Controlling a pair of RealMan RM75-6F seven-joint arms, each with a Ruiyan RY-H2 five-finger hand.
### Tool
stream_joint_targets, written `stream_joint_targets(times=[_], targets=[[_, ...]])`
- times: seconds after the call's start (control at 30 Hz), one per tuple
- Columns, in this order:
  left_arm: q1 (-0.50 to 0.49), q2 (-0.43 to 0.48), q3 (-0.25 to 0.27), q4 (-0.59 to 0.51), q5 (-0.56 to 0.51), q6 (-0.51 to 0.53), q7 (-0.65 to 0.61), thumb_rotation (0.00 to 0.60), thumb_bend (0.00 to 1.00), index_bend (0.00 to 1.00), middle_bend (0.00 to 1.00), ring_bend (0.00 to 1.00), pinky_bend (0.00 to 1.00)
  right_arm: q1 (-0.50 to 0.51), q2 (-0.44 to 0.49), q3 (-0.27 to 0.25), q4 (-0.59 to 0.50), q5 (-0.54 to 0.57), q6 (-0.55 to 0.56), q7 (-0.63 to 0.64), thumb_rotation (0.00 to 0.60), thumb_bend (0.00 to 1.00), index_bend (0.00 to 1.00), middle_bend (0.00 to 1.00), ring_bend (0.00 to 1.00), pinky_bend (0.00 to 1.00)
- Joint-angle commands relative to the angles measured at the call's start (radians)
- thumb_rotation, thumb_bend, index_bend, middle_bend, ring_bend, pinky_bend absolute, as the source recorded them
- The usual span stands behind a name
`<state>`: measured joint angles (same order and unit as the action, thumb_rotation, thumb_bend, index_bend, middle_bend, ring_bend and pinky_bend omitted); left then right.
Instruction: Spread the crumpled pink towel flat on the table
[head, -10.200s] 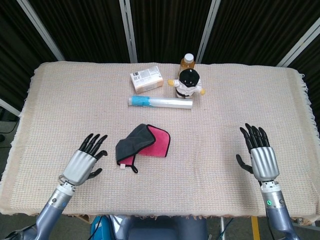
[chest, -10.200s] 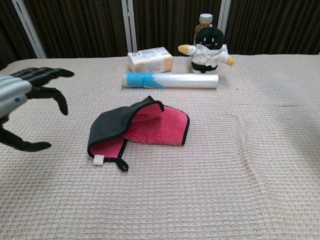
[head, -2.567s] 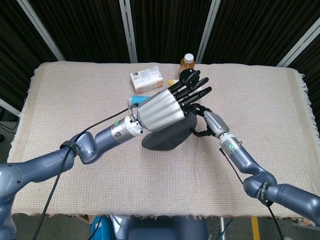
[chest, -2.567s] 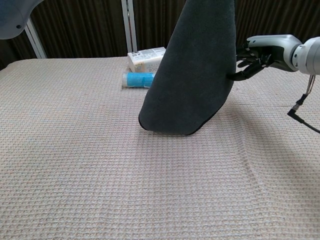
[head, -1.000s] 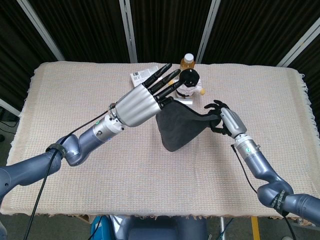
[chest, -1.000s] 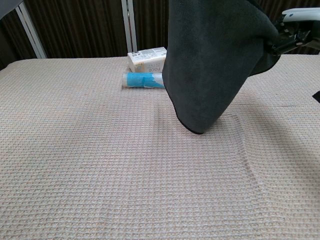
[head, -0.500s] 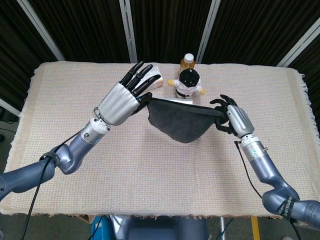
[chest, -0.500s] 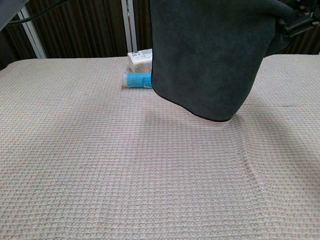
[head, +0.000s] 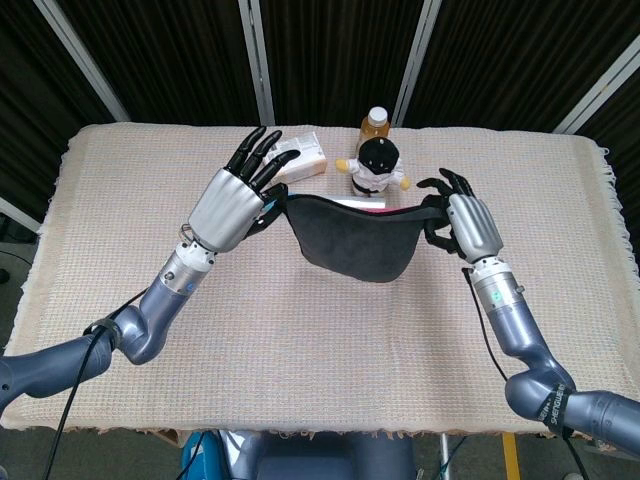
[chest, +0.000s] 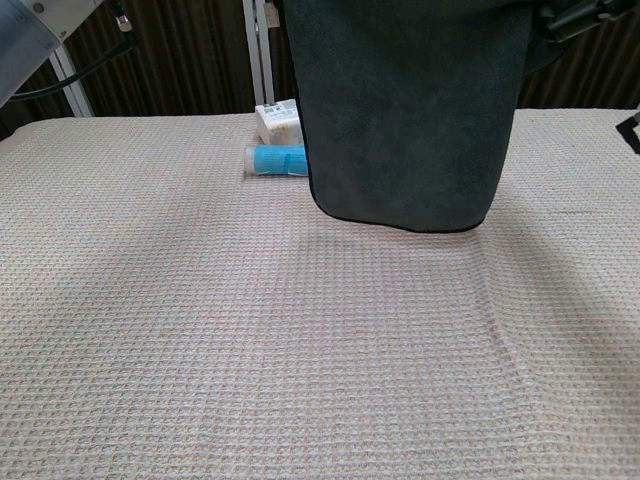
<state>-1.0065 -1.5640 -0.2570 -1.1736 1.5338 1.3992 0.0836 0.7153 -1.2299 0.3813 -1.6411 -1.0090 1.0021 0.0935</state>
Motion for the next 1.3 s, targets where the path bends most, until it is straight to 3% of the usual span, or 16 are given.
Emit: stream_joint_targets(times=[0.03,0.3,0.53,0.83,0.97,1.17,1.3], targets=[[-0.004,-0.037,-0.008,0.043,-0.018,-0.018,-0.009,0.6,0.49,0.59,0.19,0.0,0.0,0.033,-0.041,0.014,0.049,0.037,0.009,-0.046,0.6,0.71,0.64,0.25,0.0,0.01],[-0.036,-0.128,-0.043,0.202,-0.053,-0.052,-0.078,0.6,0.49,0.59,0.19,0.0,0.0,0.077,-0.112,0.037,0.159,0.075,0.021,-0.089,0.6,0.71,0.64,0.25,0.0,0.01],[-0.031,-0.153,-0.033,0.252,-0.04,-0.036,-0.13,0.6,0.49,0.59,0.19,0.0,0.0,0.063,-0.114,0.032,0.157,0.058,0.046,-0.092,0.6,0.71,0.64,0.25,0.0,0.01],[0.08,-0.167,0.056,0.173,0.003,0.058,-0.151,0.6,0.49,0.6,0.19,0.0,0.0,-0.057,-0.099,-0.078,0.067,-0.021,0.089,-0.034,0.6,0.71,0.64,0.25,0.0,0.01],[0.109,-0.164,0.078,0.142,0.015,0.083,-0.15,0.6,0.49,0.6,0.19,0.0,0.0,-0.078,-0.102,-0.102,0.061,-0.054,0.104,-0.021,0.6,0.71,0.64,0.25,0.0,0.01],[0.214,-0.169,0.171,0.073,0.063,0.159,-0.147,0.6,0.49,0.59,0.19,0.0,0.0,-0.133,-0.123,-0.177,0.042,-0.154,0.154,-0.016,0.6,0.71,0.64,0.25,0.0,0.01],[0.264,-0.172,0.205,0.059,0.081,0.185,-0.148,0.6,0.49,0.6,0.19,0.0,0.0,-0.161,-0.136,-0.21,0.038,-0.192,0.175,-0.026,0.6,0.71,0.64,0.25,0.0,0.01]])
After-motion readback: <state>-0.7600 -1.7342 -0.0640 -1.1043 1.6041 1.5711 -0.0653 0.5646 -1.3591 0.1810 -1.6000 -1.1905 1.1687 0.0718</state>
